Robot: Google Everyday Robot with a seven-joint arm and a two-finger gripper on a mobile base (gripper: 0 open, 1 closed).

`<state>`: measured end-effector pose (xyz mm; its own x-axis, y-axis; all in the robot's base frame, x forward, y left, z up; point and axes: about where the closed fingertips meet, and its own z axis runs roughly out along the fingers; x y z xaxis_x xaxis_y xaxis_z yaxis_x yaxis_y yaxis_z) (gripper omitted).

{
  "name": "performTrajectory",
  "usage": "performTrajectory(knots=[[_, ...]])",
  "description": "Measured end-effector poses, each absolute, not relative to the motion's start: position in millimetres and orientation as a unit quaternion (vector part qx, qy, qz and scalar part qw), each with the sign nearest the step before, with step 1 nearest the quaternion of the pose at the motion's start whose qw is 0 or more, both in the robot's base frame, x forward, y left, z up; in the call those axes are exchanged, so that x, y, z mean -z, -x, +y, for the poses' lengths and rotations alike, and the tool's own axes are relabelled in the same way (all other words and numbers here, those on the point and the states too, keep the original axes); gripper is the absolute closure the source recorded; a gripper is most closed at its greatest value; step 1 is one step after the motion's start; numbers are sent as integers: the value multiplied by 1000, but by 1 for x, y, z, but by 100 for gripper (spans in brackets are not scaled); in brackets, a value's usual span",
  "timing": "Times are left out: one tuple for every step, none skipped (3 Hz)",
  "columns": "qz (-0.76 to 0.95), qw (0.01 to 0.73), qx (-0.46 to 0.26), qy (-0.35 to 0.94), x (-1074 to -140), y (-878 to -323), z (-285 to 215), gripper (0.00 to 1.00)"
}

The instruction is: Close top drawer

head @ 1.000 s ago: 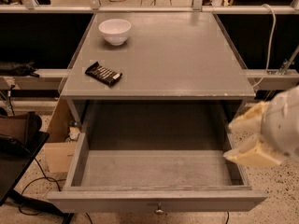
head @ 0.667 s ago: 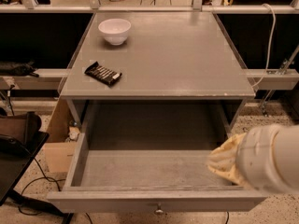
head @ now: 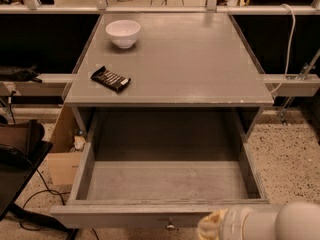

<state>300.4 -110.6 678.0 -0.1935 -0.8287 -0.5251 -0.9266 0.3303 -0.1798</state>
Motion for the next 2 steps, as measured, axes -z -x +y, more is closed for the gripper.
performTrajectory(knots=[[802, 223, -112, 542, -565, -239, -132, 100], [811, 223, -118, 529, -523, -221, -140, 100]])
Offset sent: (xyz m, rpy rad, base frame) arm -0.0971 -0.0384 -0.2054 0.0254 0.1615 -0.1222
